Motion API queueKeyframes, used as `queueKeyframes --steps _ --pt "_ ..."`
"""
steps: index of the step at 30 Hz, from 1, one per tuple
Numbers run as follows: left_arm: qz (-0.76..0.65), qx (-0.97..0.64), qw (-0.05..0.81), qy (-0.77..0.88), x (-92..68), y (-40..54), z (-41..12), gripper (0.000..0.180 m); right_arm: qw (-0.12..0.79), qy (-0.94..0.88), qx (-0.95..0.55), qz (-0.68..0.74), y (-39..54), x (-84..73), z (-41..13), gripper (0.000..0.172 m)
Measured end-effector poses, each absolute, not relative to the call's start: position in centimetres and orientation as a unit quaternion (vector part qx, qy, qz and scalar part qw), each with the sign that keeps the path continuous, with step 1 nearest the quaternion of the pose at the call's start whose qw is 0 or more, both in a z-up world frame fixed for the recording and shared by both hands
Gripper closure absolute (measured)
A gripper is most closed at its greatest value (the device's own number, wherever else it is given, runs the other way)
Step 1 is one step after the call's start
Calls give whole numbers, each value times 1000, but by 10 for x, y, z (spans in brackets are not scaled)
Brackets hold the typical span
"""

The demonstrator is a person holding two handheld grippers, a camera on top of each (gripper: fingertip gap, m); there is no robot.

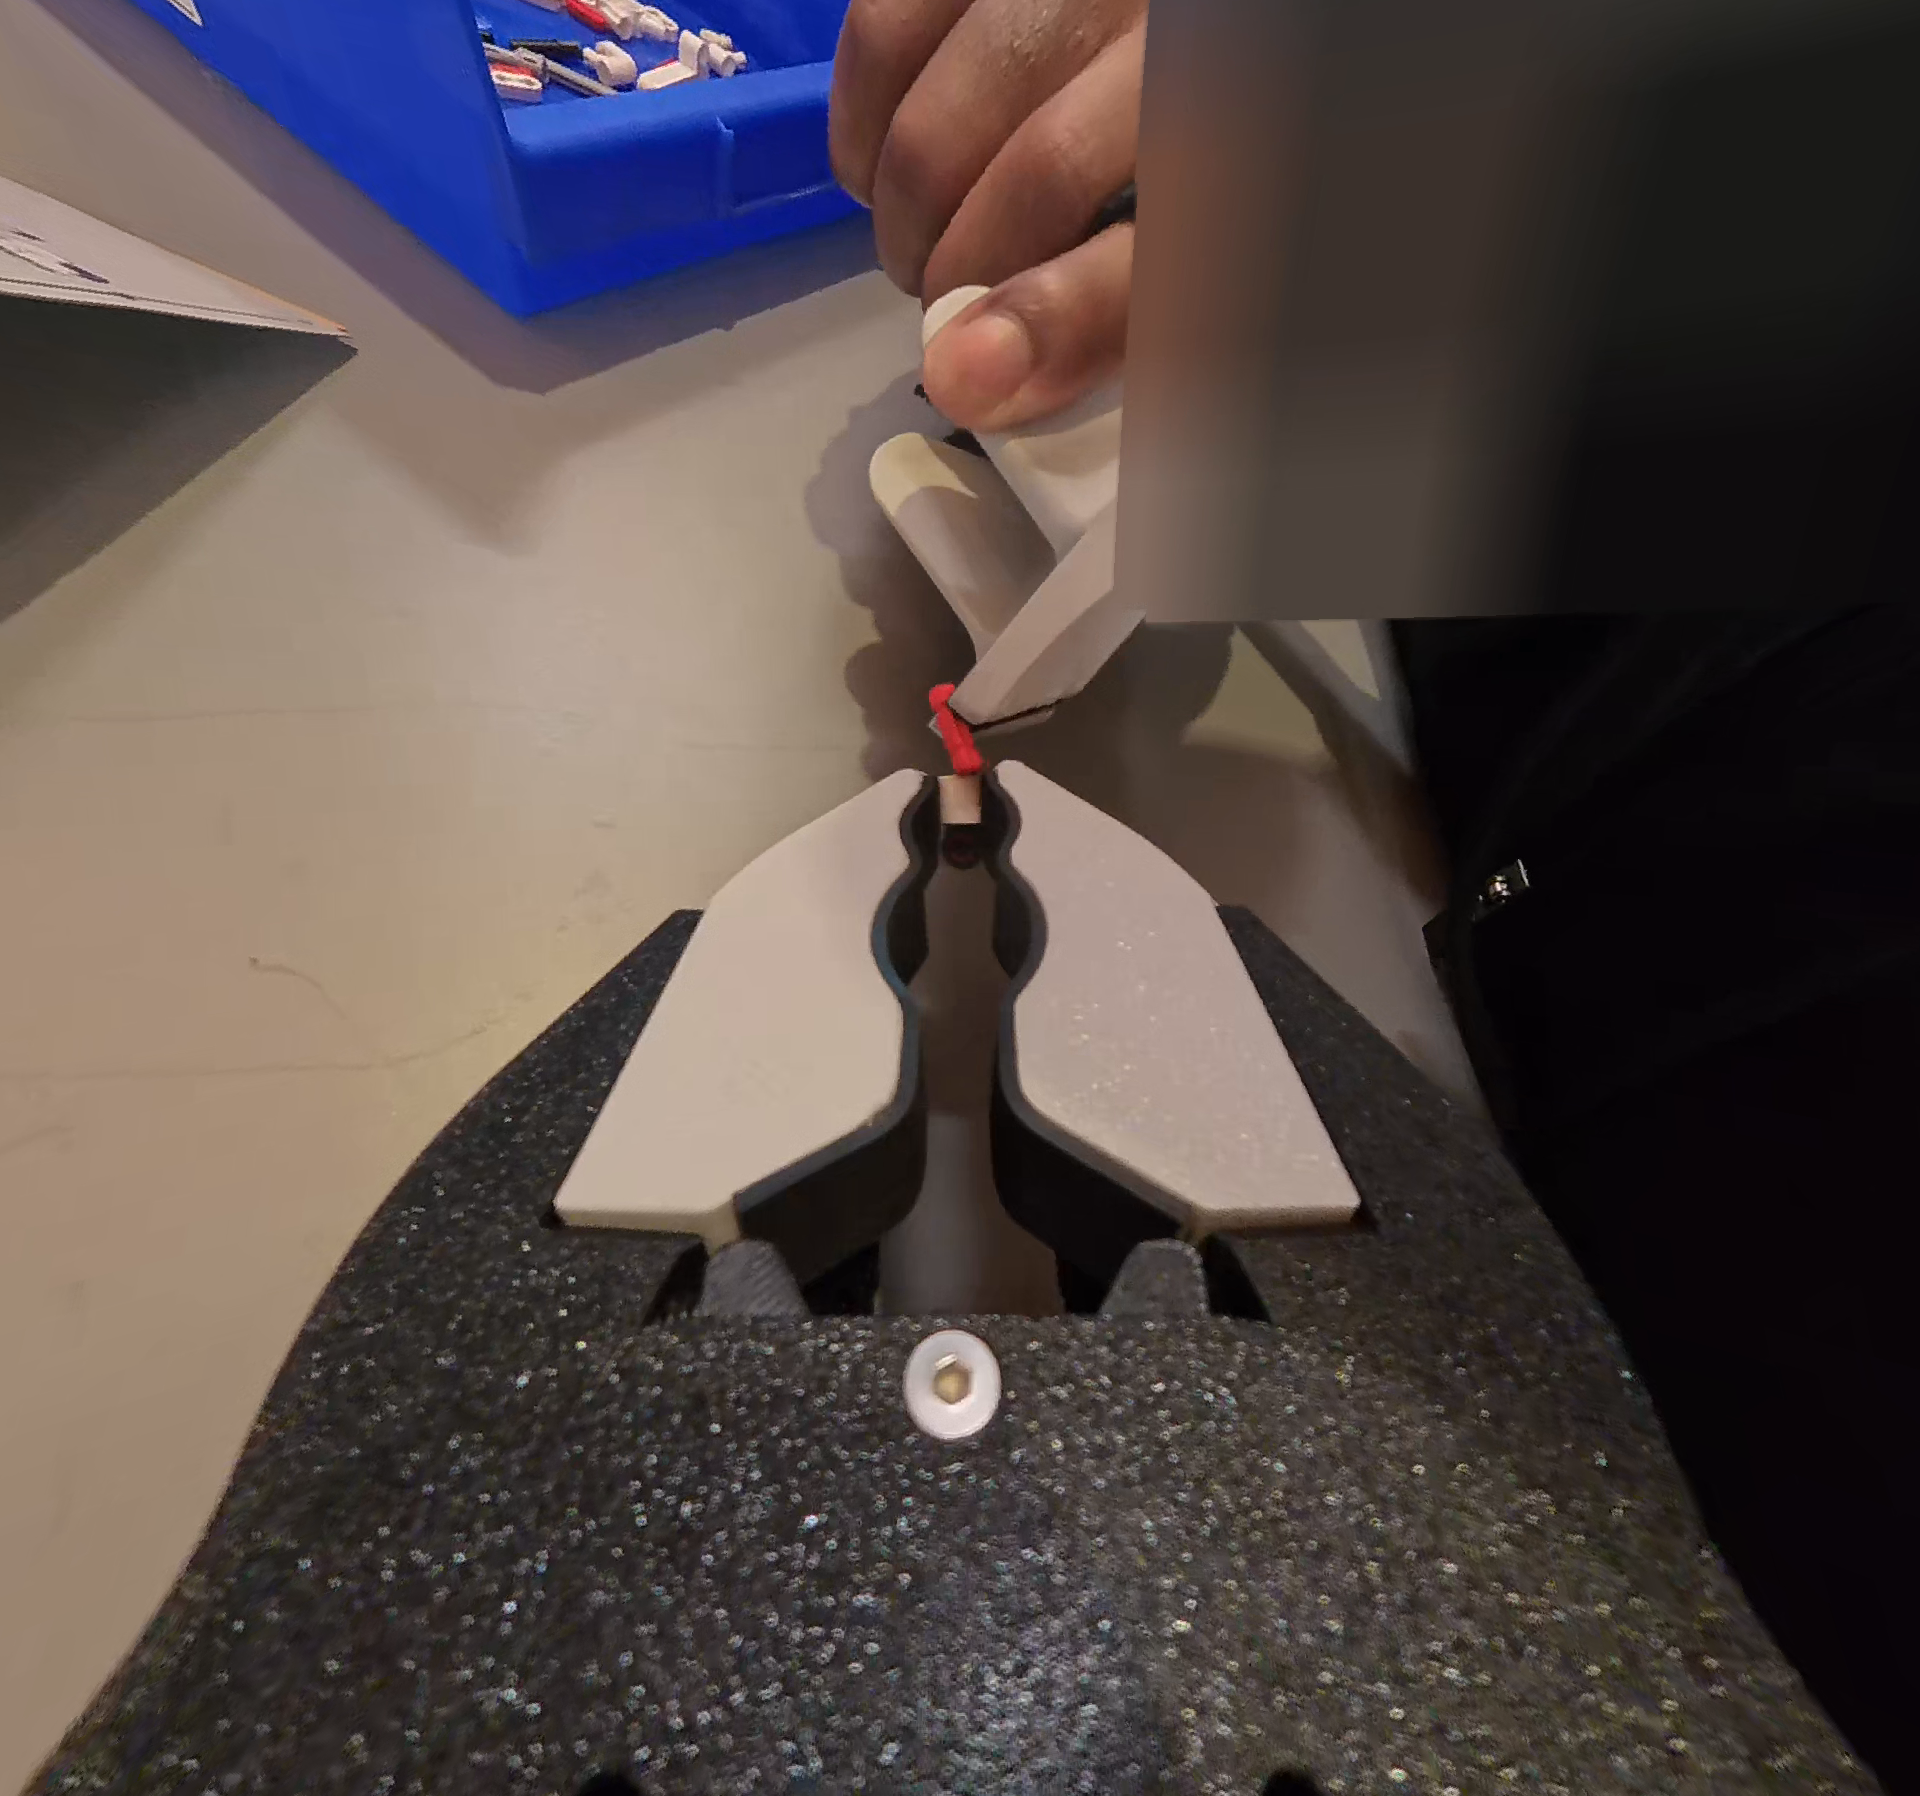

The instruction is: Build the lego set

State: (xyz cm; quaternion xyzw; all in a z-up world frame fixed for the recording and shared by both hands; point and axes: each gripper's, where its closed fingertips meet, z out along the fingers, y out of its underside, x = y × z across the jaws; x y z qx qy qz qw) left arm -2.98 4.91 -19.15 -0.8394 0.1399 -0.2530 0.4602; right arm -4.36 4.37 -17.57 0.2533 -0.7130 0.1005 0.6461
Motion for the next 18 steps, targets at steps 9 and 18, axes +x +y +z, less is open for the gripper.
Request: queueKeyframes --steps 9,18 --pt "-245 -840 464 140 -31 49 -191 173 640 -720 252 87 47 -46 -180 170" --pt "-226 -848 460 136 -34 51 -194 173 636 -724 254 76 48 -45 -182 170"
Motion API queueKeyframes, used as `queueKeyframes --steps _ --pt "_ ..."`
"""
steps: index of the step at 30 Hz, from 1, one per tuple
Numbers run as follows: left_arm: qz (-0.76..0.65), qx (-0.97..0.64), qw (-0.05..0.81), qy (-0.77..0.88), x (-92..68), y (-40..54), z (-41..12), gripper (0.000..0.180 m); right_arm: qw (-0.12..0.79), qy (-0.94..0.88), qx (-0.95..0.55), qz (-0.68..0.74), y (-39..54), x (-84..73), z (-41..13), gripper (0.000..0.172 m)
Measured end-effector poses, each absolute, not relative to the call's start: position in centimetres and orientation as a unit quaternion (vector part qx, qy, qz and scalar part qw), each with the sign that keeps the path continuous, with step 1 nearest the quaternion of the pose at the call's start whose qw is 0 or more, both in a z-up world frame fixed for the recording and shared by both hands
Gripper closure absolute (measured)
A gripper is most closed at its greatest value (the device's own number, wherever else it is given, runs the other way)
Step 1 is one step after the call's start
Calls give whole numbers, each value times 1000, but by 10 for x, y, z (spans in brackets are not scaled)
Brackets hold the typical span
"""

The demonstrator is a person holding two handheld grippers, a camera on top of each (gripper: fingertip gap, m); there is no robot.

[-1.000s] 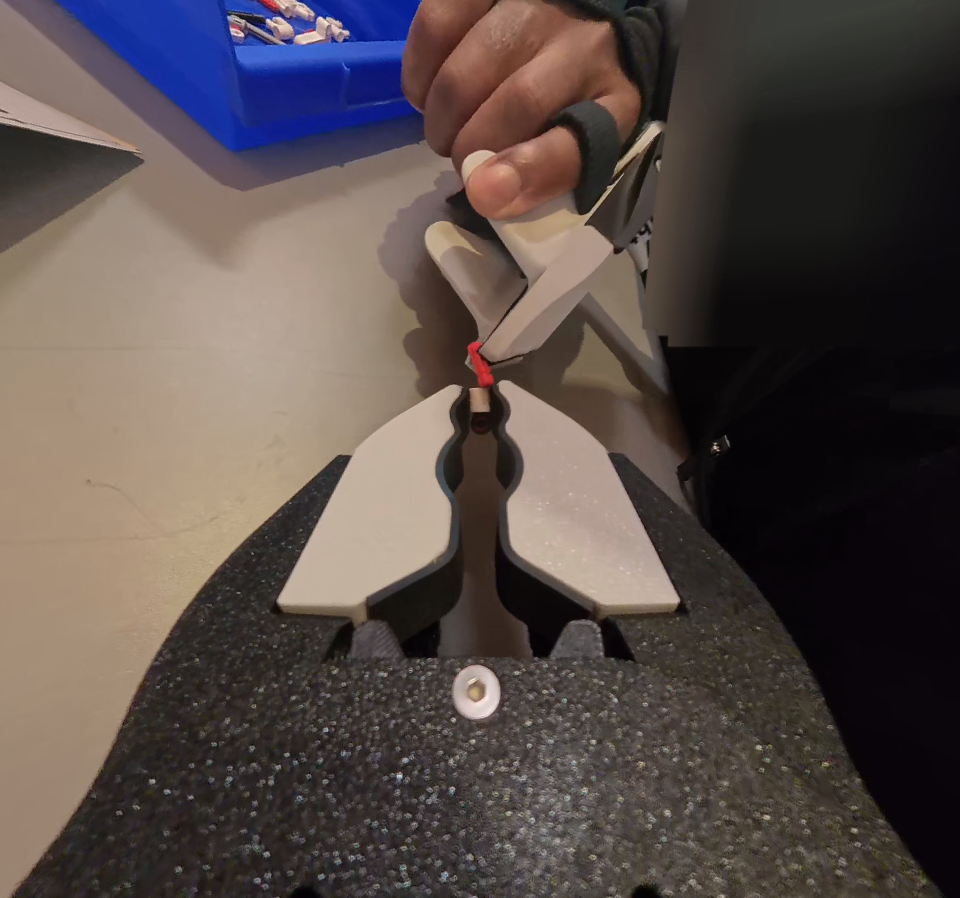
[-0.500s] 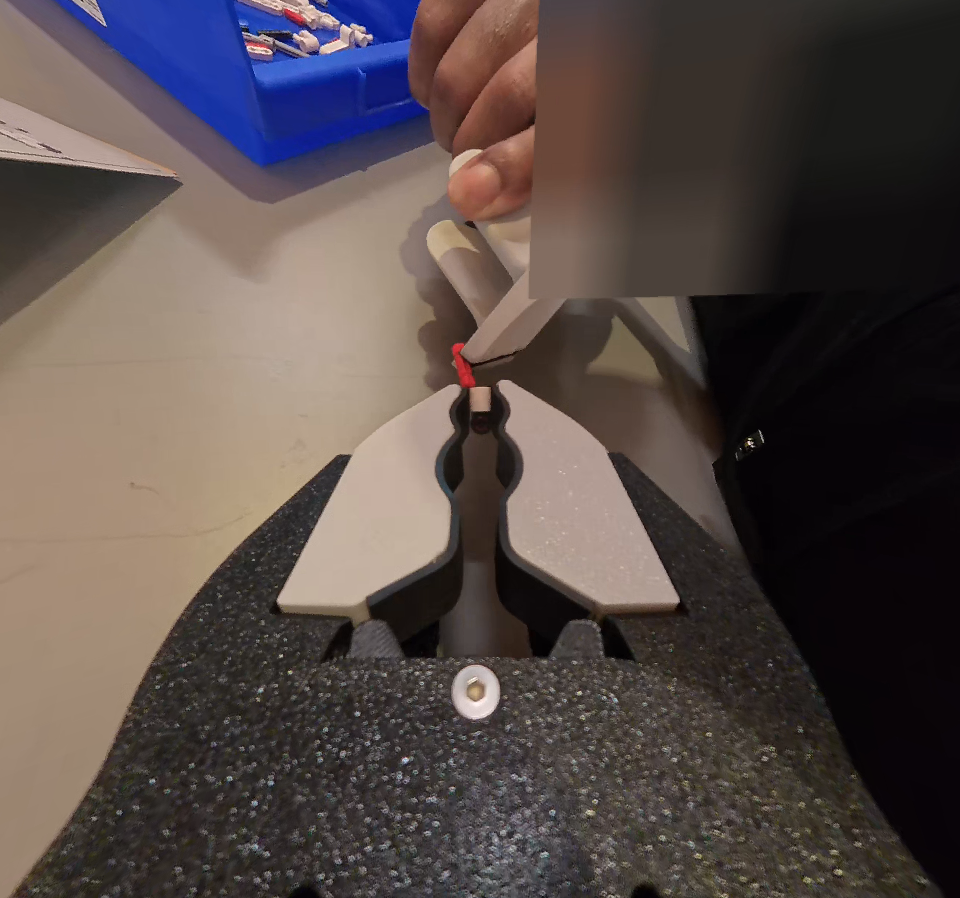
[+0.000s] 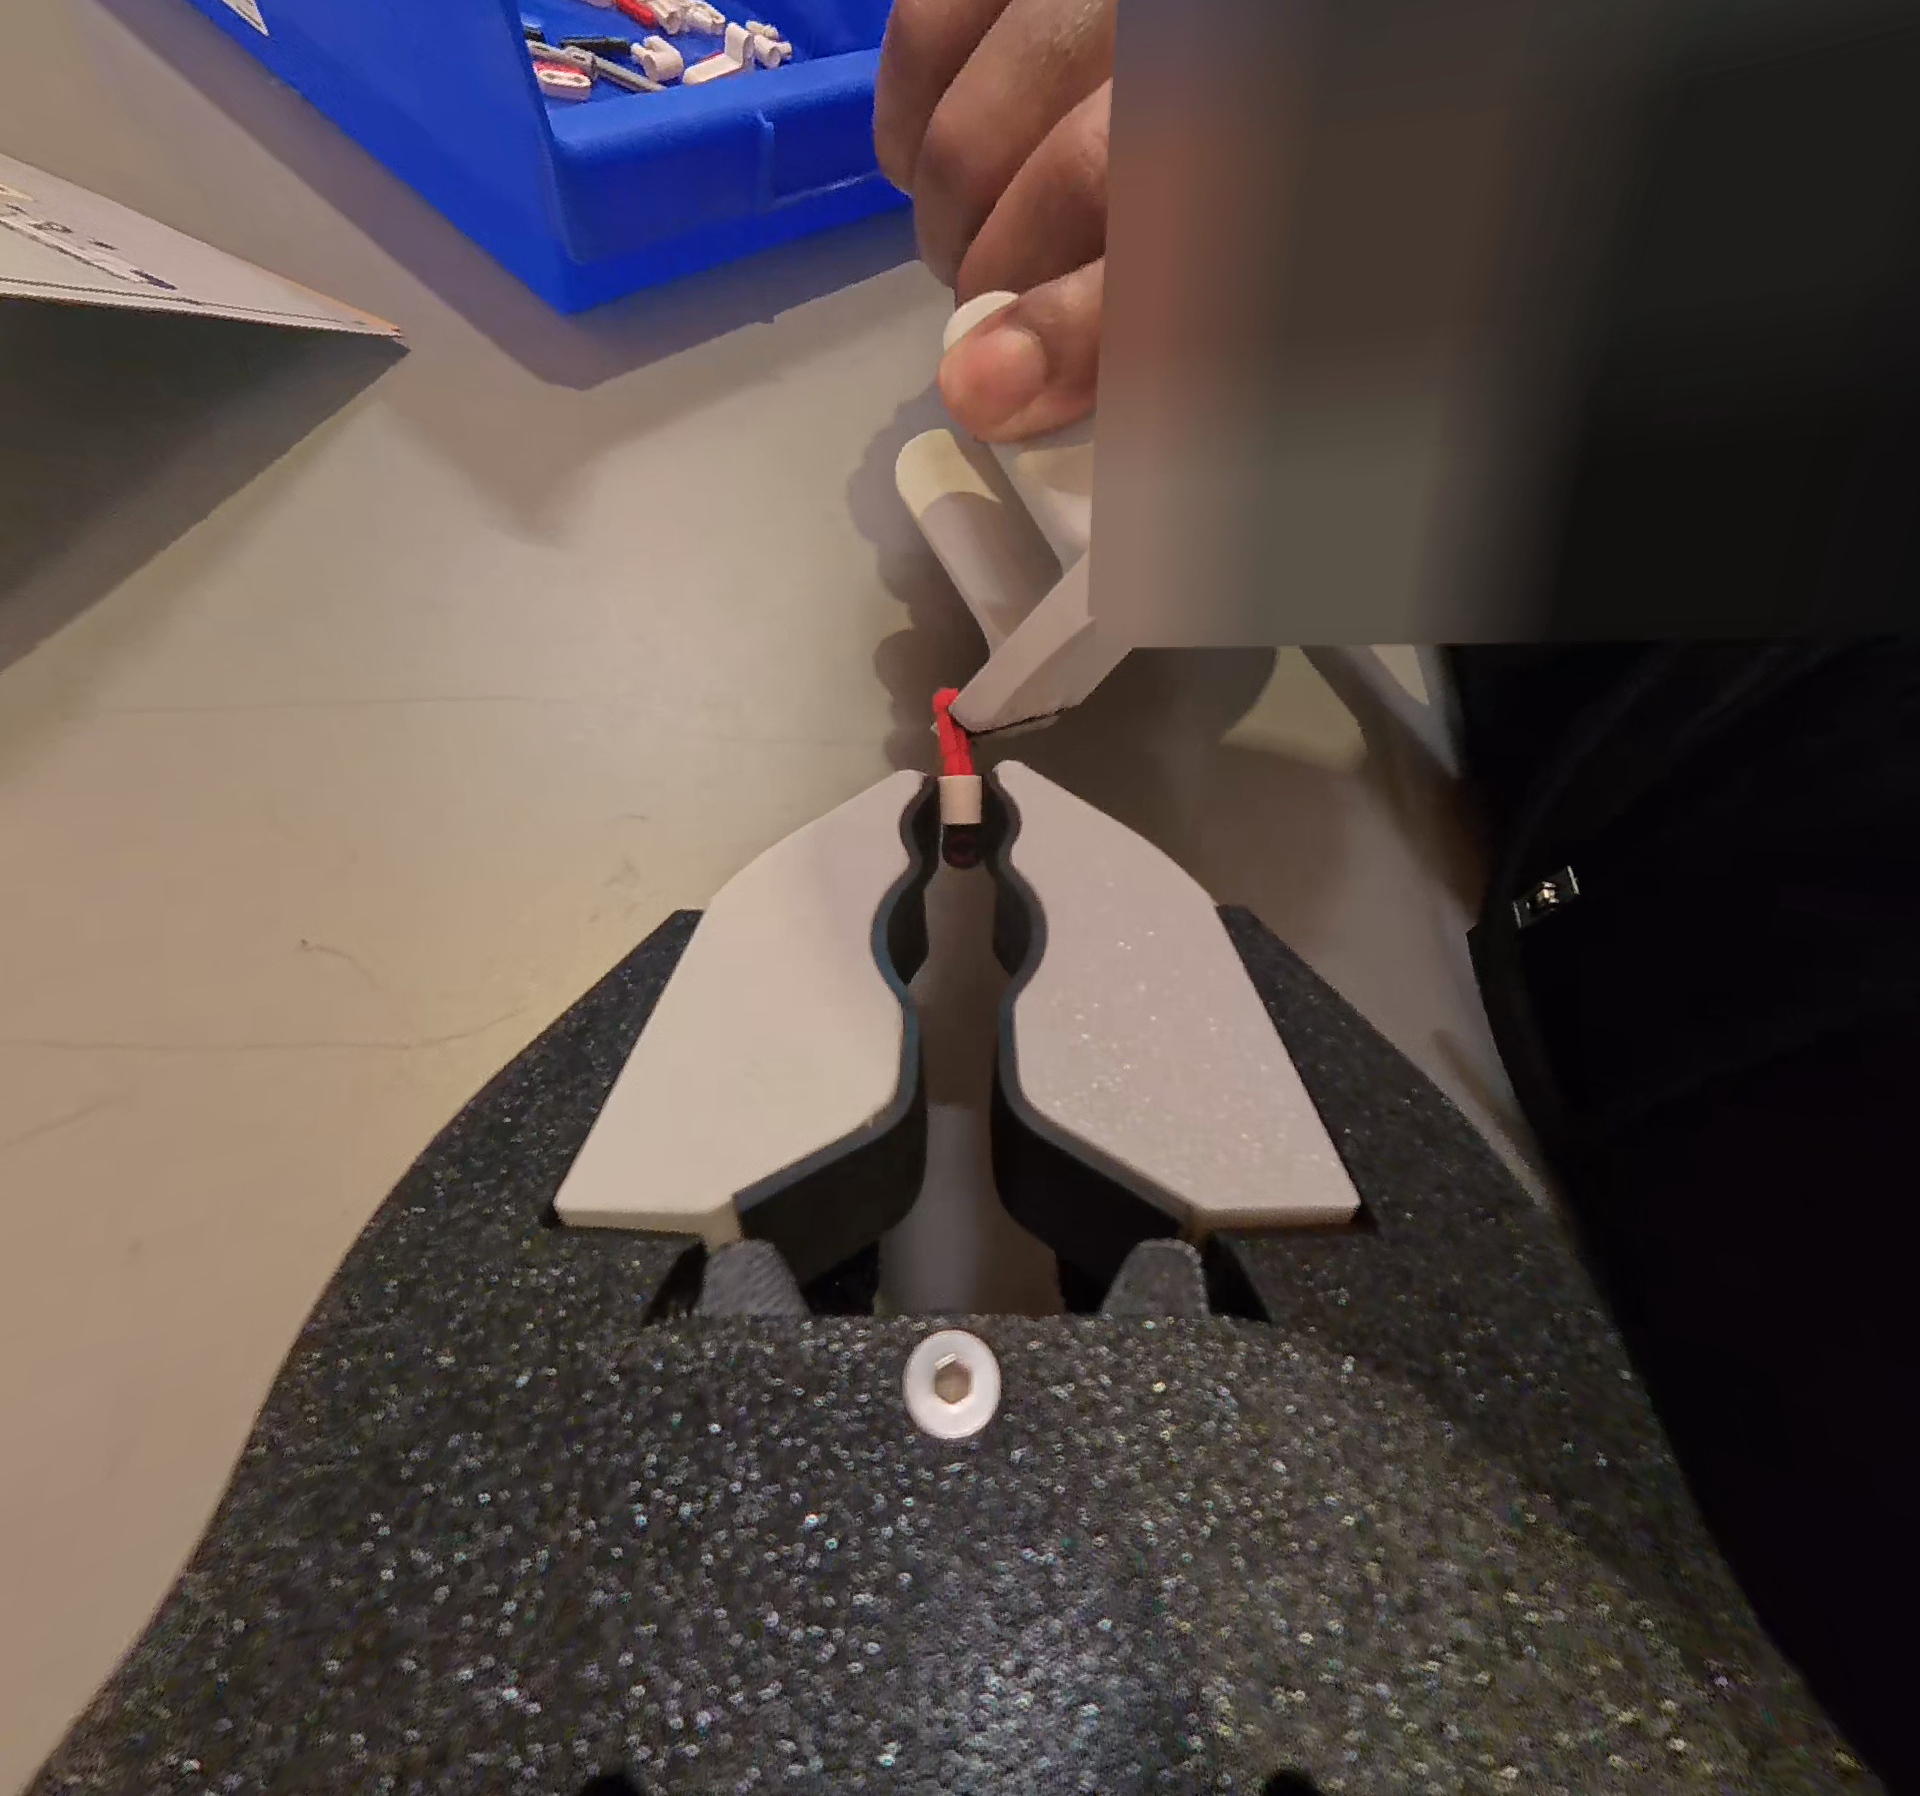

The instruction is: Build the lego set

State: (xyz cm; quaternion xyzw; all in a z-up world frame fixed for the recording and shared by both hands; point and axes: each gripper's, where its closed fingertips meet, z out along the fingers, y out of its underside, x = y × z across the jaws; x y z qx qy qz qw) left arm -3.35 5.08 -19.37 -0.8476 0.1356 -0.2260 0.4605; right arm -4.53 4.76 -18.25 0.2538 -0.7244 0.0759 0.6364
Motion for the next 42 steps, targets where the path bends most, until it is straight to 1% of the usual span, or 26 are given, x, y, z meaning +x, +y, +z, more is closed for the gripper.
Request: queueKeyframes --steps 6,15,21,34,42 --pt "-206 -857 449 147 -33 50 -199 173 625 -736 250 74 48 -45 -187 170" --pt "-293 -844 436 111 -29 47 -194 173 644 -710 275 69 45 -43 -184 170" --pt "-320 -839 428 102 -26 45 -192 173 652 -700 285 62 42 -41 -182 170" --pt "-308 -844 425 110 -25 46 -195 174 632 -718 277 92 37 -35 -183 171" --pt "-310 -840 433 107 -26 47 -193 173 638 -707 280 120 38 -35 -180 169"
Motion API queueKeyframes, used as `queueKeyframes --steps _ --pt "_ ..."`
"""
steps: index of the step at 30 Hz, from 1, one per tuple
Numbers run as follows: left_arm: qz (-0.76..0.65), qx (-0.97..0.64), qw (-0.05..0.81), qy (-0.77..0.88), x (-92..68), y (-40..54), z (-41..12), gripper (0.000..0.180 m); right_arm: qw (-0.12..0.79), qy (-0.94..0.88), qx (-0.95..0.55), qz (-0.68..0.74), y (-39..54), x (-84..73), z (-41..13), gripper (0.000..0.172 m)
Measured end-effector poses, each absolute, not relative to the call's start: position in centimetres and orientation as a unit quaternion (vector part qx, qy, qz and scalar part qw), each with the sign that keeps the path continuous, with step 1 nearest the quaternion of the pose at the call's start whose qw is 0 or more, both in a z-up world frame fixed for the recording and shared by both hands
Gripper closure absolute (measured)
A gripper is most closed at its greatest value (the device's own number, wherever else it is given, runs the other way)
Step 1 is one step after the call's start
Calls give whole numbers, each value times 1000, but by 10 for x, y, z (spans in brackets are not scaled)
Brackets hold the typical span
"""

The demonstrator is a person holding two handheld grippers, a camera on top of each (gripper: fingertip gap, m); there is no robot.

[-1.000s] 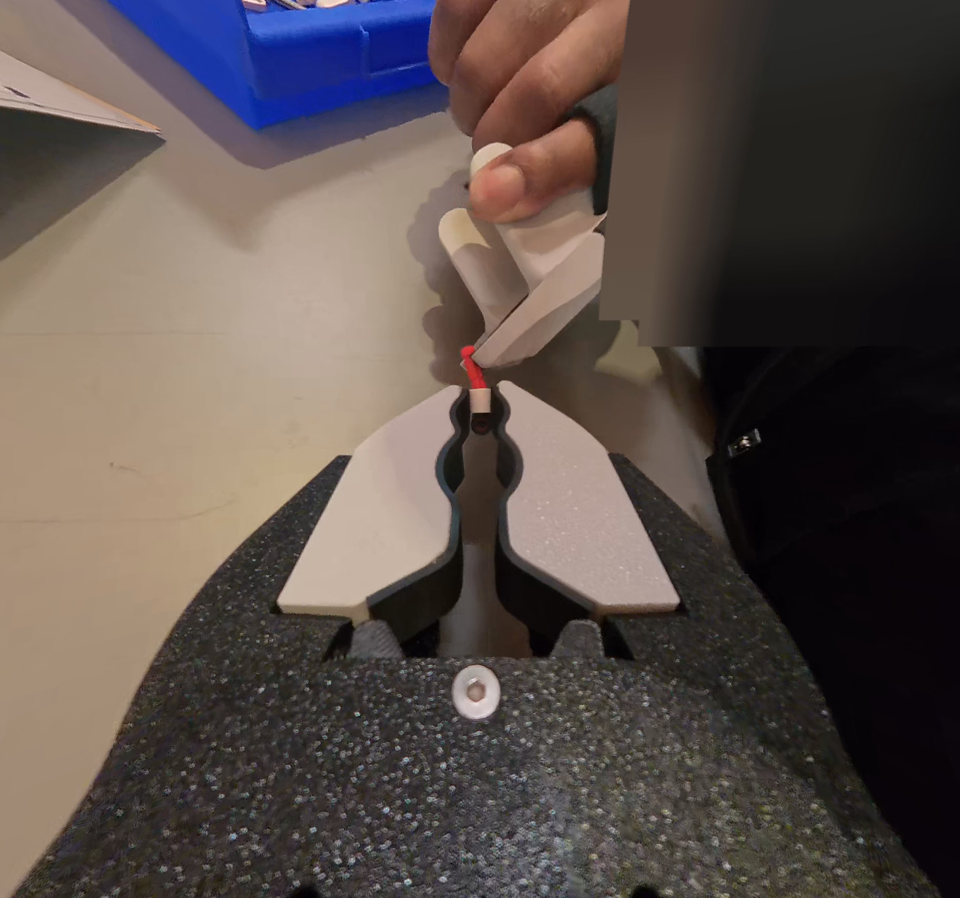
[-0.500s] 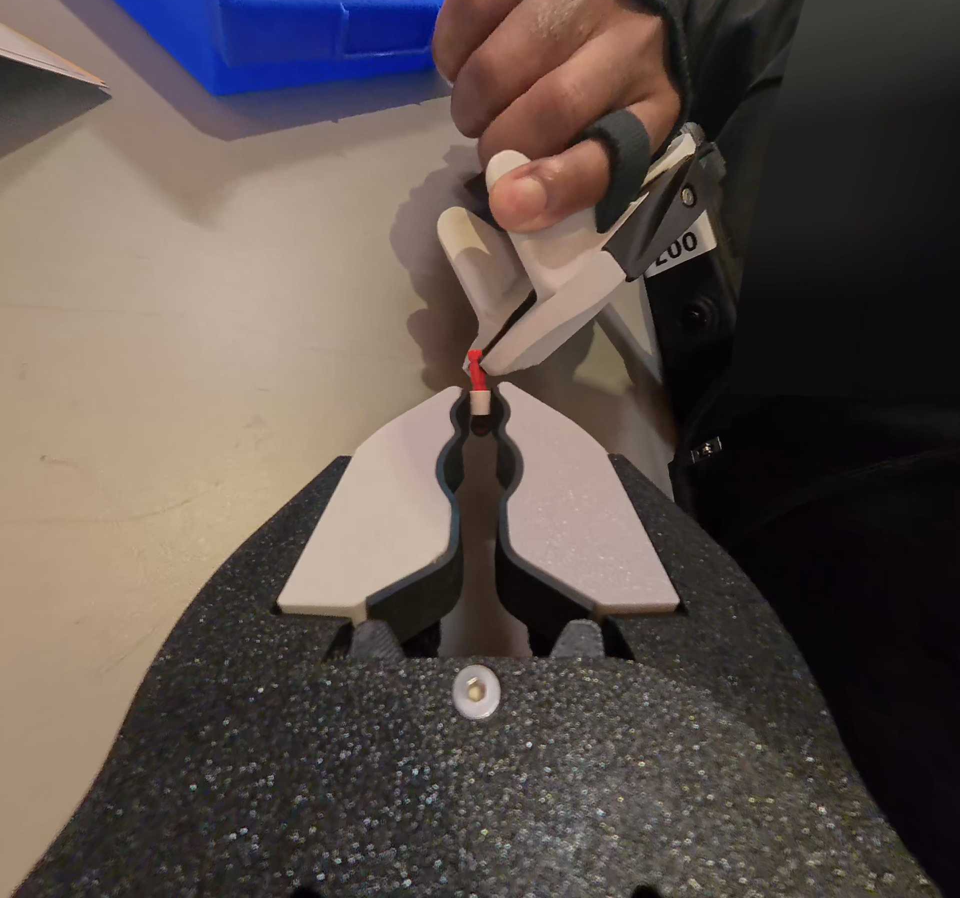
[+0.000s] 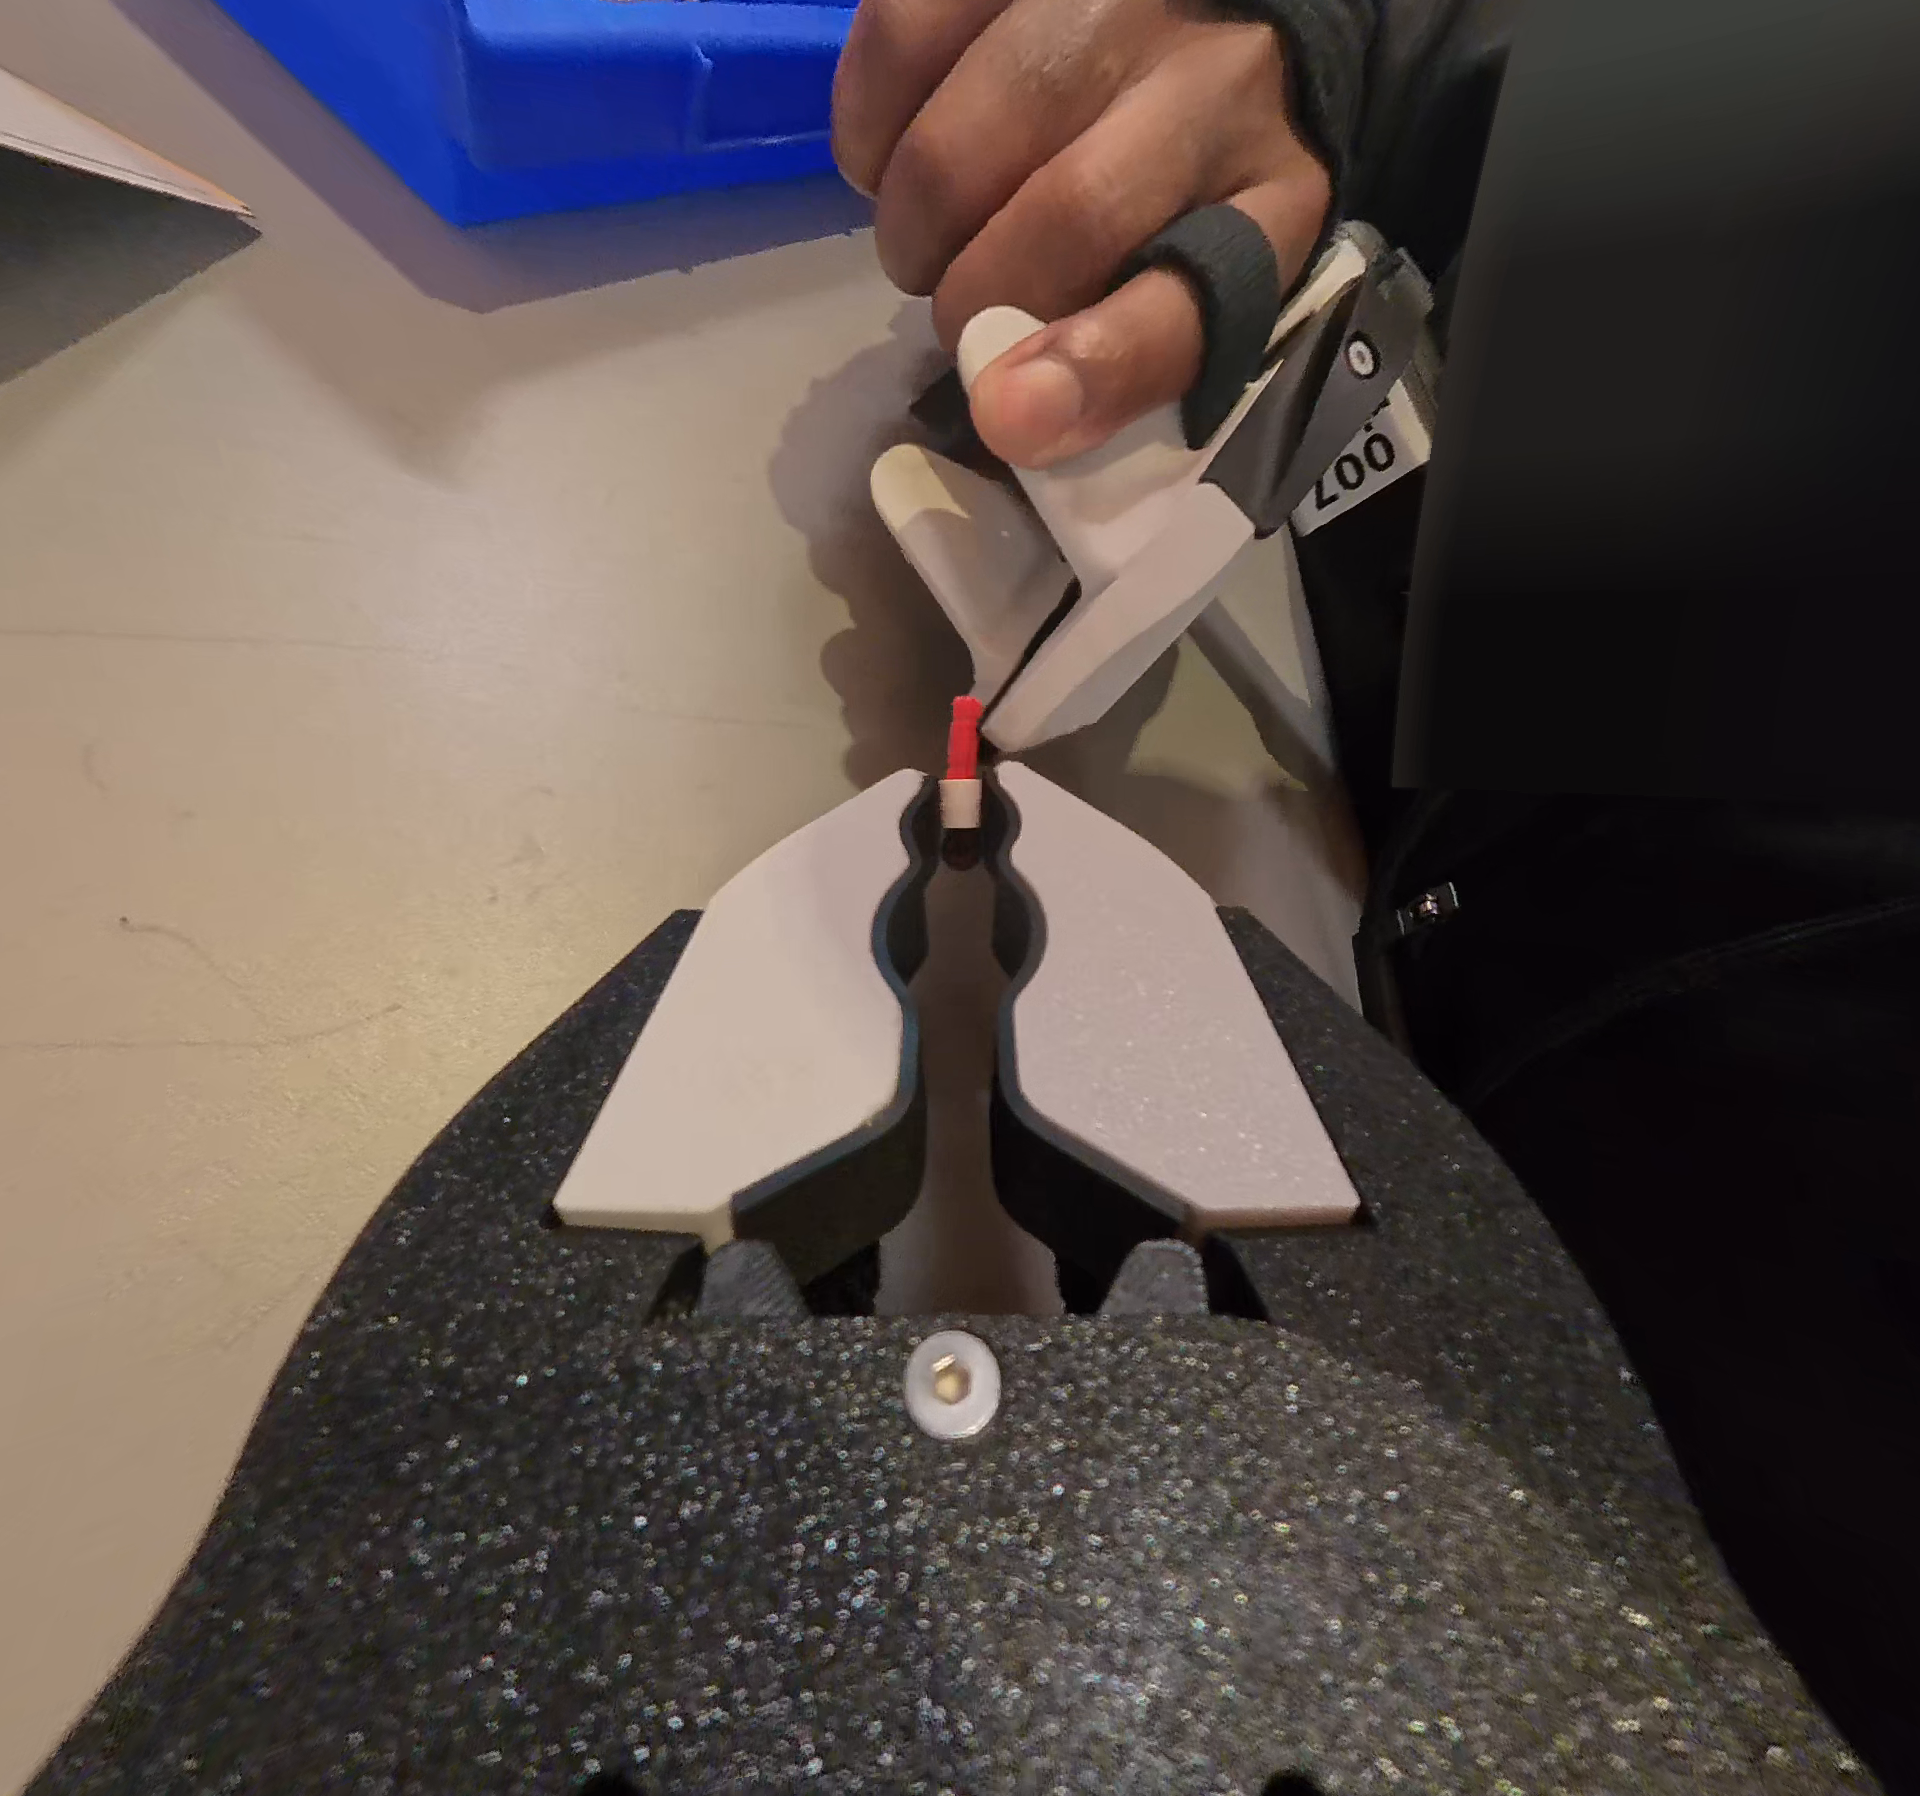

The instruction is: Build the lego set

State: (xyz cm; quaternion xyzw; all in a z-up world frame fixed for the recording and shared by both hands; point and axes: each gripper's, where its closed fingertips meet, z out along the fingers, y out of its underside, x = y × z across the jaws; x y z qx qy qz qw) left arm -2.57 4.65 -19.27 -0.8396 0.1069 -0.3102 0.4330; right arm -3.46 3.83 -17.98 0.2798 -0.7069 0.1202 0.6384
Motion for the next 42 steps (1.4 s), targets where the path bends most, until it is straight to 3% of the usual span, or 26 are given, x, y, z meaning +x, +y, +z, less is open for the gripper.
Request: queueKeyframes --steps 10,19,33,42 --pt "-312 -832 450 91 -31 48 -188 173 655 -694 251 161 41 -34 -169 166" --pt "-333 -781 526 49 -42 56 -162 173 662 -687 101 282 51 -50 -142 140" --pt "-366 -744 557 41 -40 55 -147 173 614 -700 55 359 42 -47 -136 119" --pt "-369 -743 556 45 -36 57 -147 173 598 -712 47 366 39 -50 -142 131"
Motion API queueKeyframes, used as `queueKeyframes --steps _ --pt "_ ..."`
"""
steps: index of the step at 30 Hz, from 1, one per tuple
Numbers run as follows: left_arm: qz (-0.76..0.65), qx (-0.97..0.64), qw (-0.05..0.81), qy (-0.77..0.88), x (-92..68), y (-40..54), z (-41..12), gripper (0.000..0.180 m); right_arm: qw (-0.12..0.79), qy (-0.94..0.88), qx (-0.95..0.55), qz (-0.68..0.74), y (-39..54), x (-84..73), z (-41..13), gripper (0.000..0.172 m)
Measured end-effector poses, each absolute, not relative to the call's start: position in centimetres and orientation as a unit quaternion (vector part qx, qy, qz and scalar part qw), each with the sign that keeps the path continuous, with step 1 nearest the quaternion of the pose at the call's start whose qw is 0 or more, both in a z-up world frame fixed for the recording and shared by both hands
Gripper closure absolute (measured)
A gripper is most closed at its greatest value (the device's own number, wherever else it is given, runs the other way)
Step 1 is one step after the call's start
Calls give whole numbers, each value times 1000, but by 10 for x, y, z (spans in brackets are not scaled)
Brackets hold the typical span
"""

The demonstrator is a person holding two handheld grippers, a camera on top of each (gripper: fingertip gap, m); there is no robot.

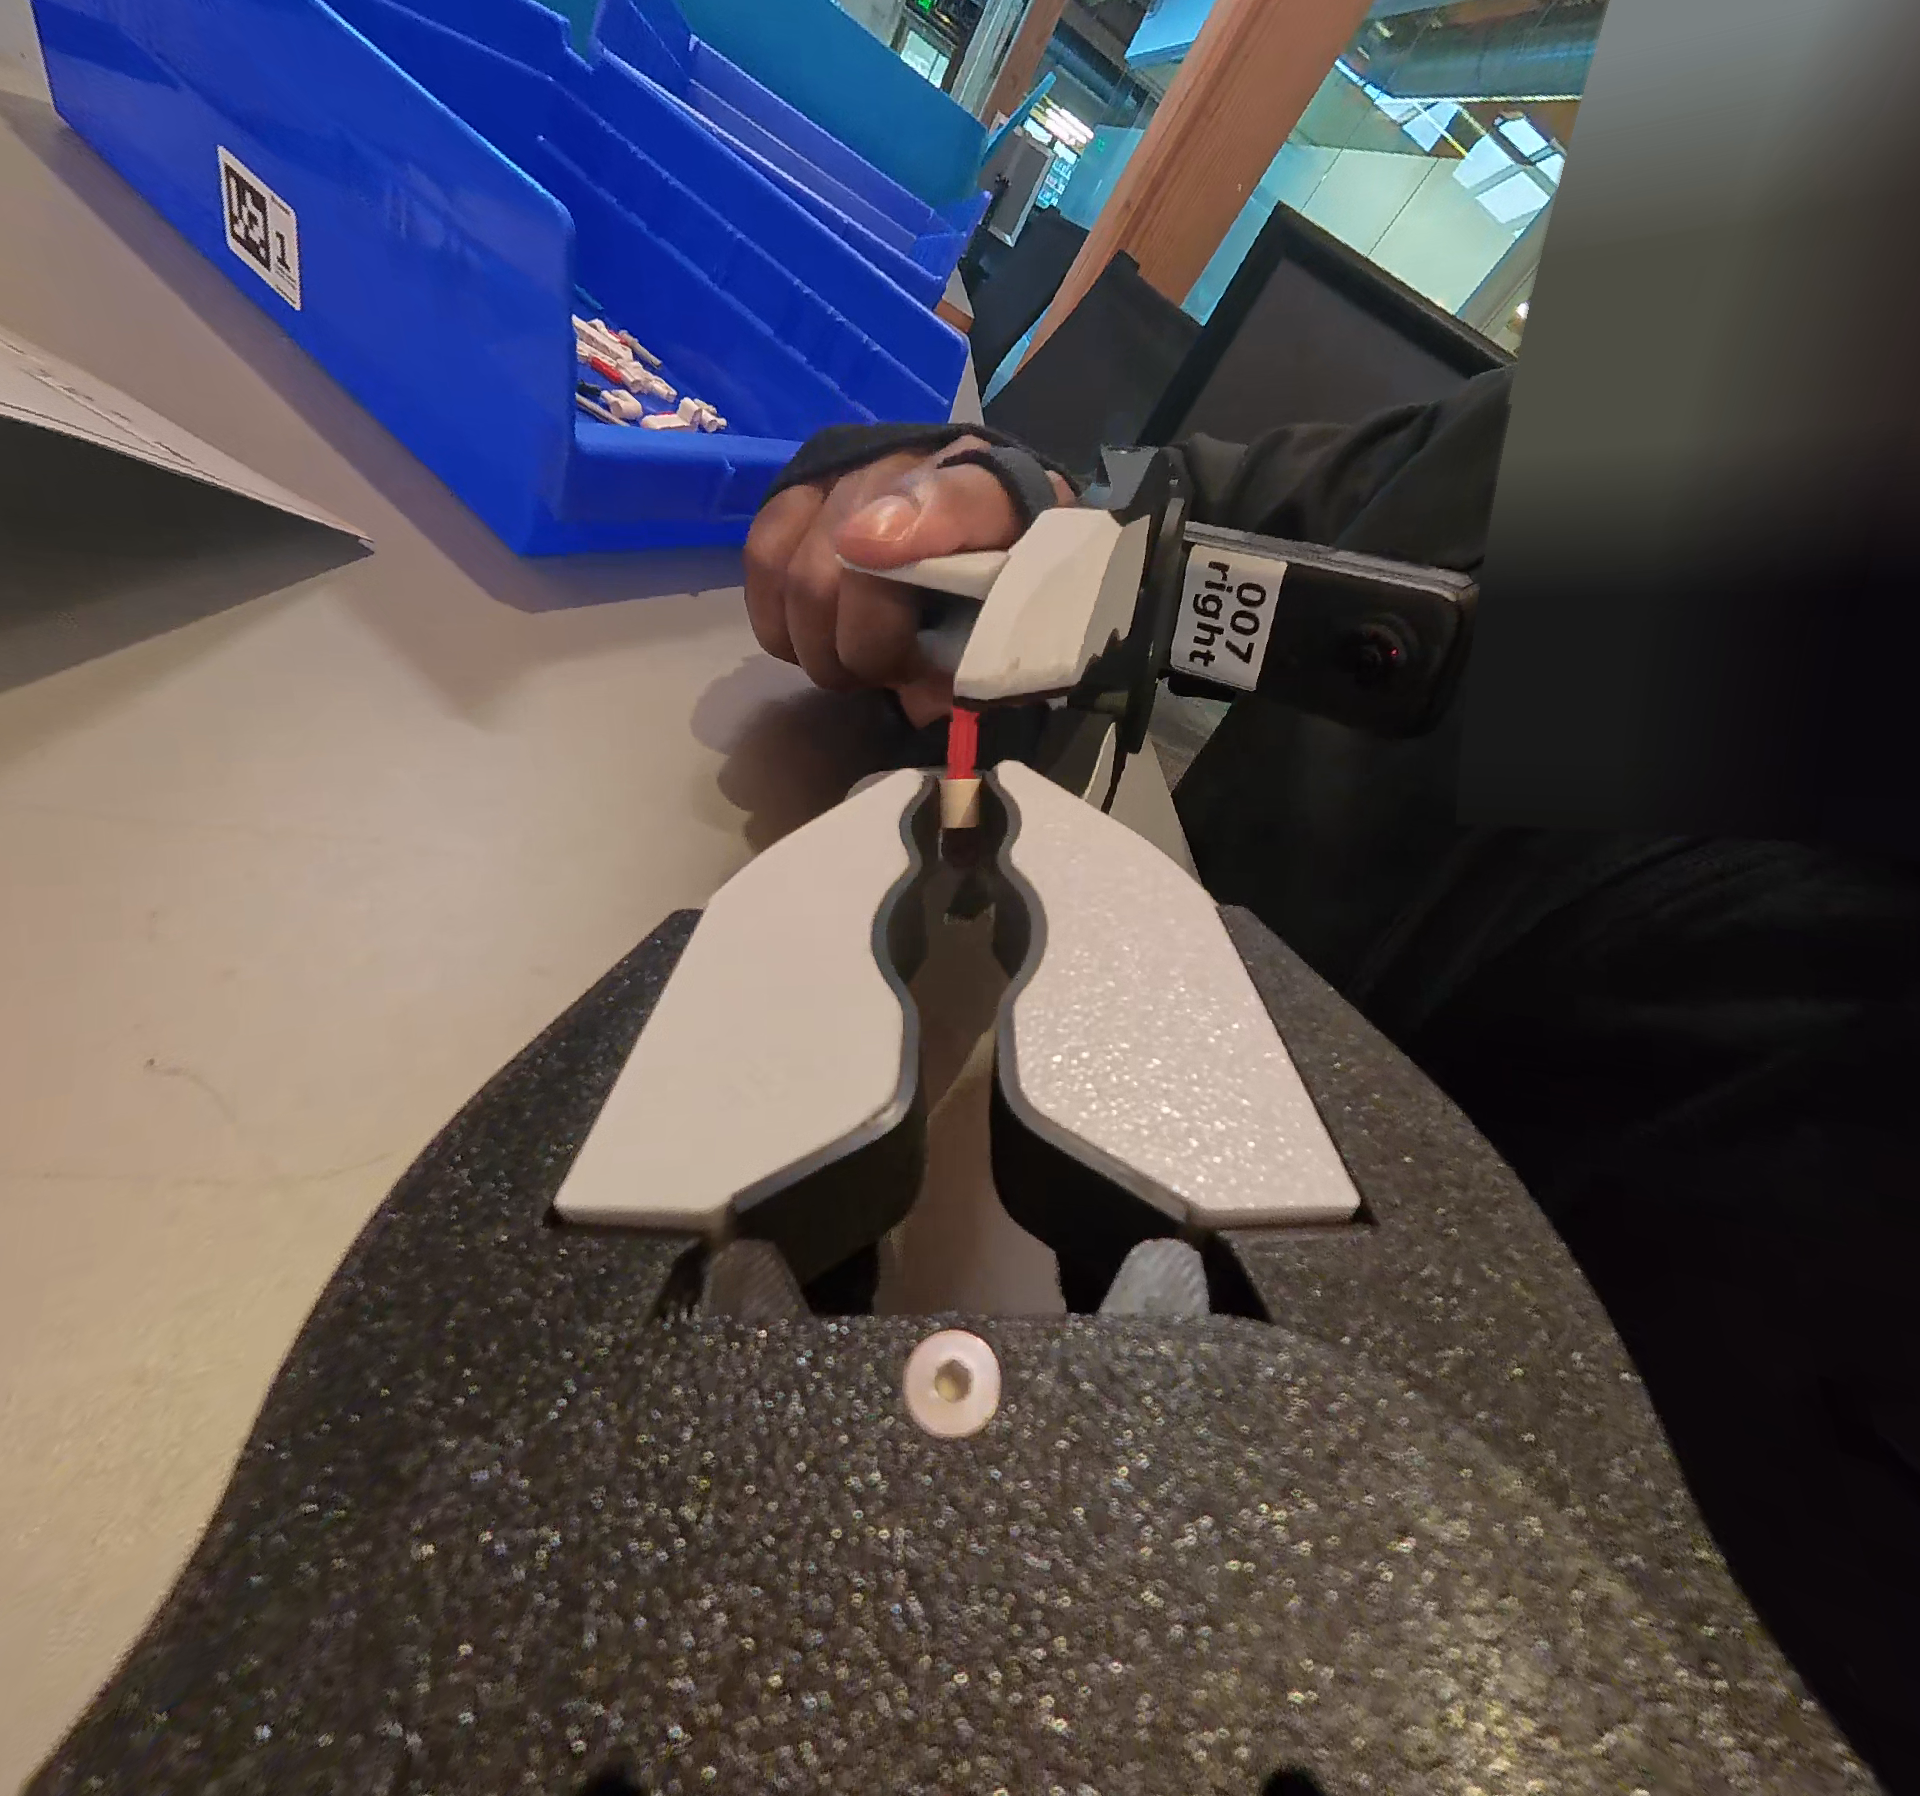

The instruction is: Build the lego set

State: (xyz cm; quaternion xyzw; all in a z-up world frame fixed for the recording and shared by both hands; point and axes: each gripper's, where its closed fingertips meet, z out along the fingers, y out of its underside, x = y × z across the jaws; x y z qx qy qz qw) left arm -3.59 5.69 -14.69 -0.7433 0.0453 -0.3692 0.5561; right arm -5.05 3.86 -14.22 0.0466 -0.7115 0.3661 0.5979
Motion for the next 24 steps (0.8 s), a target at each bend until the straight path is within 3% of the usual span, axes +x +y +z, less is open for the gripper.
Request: queueKeyframes --steps 22,23,24 --pt "-367 -750 549 38 -37 58 -149 173 555 -720 19 416 40 -52 -143 139" --pt "-368 -745 554 45 -35 58 -147 173 553 -717 19 423 39 -50 -141 159" --pt "-367 -743 558 47 -34 58 -146 173 557 -710 15 431 38 -49 -138 160"
